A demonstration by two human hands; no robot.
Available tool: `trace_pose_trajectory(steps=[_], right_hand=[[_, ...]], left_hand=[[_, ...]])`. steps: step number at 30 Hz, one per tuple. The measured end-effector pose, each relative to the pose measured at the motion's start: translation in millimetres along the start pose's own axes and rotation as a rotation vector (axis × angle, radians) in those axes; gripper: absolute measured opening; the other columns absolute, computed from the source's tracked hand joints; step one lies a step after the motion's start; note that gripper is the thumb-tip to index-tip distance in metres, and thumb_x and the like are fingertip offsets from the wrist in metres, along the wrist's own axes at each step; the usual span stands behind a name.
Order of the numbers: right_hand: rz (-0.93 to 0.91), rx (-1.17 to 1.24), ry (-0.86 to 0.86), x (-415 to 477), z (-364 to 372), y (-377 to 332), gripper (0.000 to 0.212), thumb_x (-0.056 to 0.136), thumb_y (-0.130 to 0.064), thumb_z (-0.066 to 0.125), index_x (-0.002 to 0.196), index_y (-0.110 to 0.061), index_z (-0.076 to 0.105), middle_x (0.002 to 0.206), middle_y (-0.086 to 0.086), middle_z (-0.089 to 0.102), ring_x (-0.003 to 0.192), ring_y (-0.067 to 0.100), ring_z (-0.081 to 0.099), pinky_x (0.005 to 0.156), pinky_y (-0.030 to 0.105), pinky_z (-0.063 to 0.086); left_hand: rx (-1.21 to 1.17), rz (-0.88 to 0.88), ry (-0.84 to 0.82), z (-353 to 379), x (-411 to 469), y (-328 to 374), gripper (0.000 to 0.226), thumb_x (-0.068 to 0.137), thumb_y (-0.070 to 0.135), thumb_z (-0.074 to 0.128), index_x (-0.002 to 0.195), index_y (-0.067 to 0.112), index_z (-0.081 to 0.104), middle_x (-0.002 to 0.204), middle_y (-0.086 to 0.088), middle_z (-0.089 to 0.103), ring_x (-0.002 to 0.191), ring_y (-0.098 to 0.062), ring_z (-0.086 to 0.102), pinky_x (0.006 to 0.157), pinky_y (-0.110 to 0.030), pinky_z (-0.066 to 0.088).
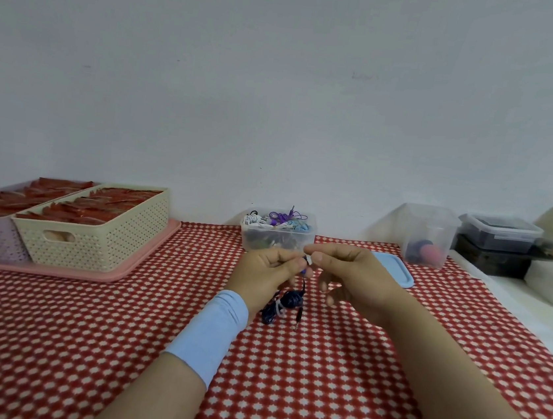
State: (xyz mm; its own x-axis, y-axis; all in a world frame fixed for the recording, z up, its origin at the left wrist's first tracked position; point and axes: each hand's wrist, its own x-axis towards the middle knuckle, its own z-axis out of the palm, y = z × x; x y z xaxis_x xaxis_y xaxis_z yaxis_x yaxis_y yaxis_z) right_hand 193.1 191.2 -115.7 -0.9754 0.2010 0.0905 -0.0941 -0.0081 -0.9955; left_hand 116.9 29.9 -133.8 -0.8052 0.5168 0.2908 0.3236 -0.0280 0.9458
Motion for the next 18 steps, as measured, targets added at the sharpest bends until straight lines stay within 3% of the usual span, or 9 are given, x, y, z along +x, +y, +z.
trace_pose_trajectory(steps=[4,11,18], right_hand=[[-0.124,-0.135,0.006,-4.7,0.5,-5.3,0.015,0.090,-0.009,0.071,0.103,-0.006,0.078,0.092,0.026,0.072,0.059,0.018,0.059,0.050,0.031,0.054],[-0.220,-0.326,0.034,-6.0,2.2,-6.2,0.010,0.092,-0.008,0.070,0.096,-0.009,0.080,0.083,0.017,0.075,0.061,0.025,0.063,0.054,0.031,0.058],[-0.161,-0.223,0.000,-6.4,1.4,-6.0,0.011,0.092,-0.011,0.071,0.097,-0.009,0.080,0.085,0.015,0.076,0.061,0.022,0.061,0.053,0.032,0.056]], left_hand=[[-0.198,-0.155,-0.037,0.1,0.3,-0.3,0.014,0.093,0.019,0.065,0.098,0.015,0.077,0.086,-0.003,0.075,0.070,-0.011,0.057,0.080,-0.029,0.053],[-0.249,-0.266,-0.072,1.3,1.5,0.6,0.016,0.095,0.017,0.062,0.092,0.010,0.075,0.083,-0.005,0.075,0.066,-0.007,0.063,0.073,-0.024,0.052],[-0.248,-0.247,-0.072,0.4,0.8,0.8,0.013,0.093,0.013,0.063,0.093,0.011,0.076,0.084,-0.003,0.075,0.066,-0.006,0.059,0.073,-0.024,0.052]])
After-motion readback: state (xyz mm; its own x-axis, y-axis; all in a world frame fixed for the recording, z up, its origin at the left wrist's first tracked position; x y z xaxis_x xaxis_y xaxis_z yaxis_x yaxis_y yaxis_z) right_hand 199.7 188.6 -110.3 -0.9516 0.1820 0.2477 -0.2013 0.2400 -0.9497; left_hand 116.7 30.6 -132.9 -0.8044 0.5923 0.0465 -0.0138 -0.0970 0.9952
